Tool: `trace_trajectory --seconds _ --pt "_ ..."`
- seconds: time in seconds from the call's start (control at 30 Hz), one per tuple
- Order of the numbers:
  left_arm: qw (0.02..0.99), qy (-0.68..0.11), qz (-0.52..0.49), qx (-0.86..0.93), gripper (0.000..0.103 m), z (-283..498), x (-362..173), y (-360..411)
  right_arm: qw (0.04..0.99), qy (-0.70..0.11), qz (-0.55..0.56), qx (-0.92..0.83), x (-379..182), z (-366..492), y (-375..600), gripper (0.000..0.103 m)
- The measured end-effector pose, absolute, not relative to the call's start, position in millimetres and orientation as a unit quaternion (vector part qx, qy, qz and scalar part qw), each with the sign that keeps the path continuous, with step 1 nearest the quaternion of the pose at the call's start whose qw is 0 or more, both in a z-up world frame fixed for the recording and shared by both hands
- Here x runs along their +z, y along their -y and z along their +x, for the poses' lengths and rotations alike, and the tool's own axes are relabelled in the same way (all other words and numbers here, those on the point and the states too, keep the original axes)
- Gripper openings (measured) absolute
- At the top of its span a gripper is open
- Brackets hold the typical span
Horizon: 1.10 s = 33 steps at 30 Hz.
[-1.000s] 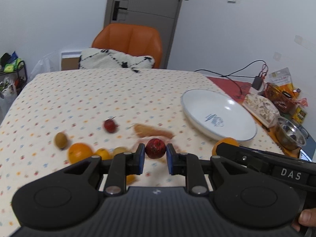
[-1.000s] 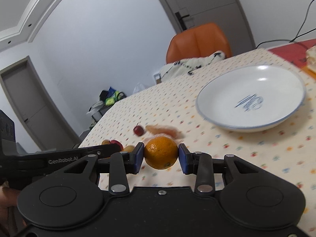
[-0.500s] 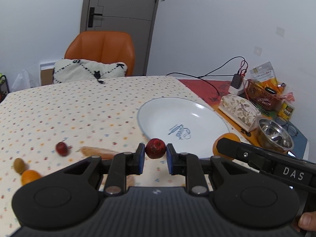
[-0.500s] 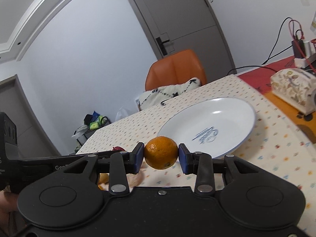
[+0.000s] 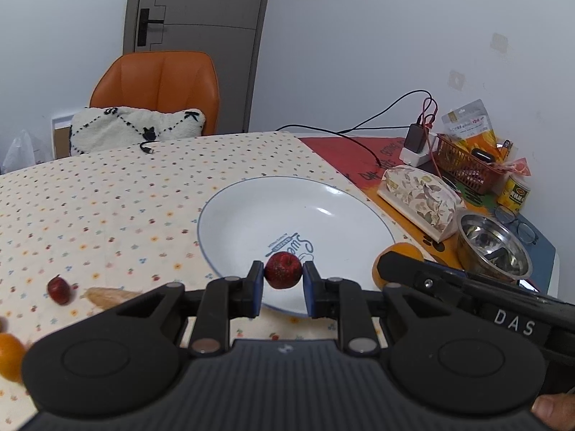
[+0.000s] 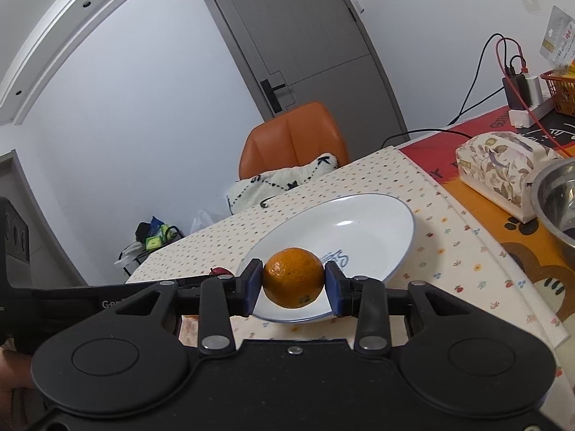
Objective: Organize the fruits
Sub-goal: 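Carry the red plum and orange over the white plate with both tools, then open both tools to drop the plum and orange onto the plate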
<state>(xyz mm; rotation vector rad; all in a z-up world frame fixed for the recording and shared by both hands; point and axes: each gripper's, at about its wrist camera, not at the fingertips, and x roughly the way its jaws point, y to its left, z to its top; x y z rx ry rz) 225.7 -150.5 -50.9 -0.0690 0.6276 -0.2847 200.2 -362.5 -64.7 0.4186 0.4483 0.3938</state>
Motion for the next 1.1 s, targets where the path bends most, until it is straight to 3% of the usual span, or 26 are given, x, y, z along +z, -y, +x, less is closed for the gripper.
trace_trajectory --seconds 0.77,1.0,1.1 --pt "0.926 -0.350 -0.027 -0.139 0.022 270 -81 165 0.934 -0.248 0.191 0.170 -84 242 364 0.037" --pt "0.931 -0.338 -0.025 -0.134 0.027 258 -74 159 0.941 -0.235 0.188 0.157 -79 232 365 0.040" --pt "0.934 -0.331 -0.023 -0.130 0.037 250 -71 154 0.941 -0.233 0.193 0.151 -78 226 367 0.040"
